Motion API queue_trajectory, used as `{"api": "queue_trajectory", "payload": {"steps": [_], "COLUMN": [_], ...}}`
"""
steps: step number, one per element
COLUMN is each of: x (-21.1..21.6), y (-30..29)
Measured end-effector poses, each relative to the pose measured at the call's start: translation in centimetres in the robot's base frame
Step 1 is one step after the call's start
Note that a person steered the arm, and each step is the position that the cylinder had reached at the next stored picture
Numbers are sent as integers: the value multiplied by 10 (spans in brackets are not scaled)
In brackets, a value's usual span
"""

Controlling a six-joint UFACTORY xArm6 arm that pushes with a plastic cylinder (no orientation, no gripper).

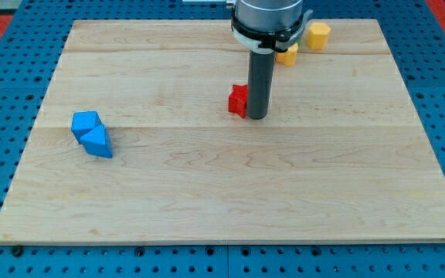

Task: Put the red star at the bottom side of the red circle

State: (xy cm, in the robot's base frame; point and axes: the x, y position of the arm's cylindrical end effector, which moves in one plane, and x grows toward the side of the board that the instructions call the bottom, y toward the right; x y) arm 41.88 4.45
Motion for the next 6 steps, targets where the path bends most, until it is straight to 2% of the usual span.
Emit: {"api": "queue_trajectory", "payload": {"steps": [1, 2, 4, 6], "x": [38, 17, -36, -47], "y": [-36, -73, 4, -15]}}
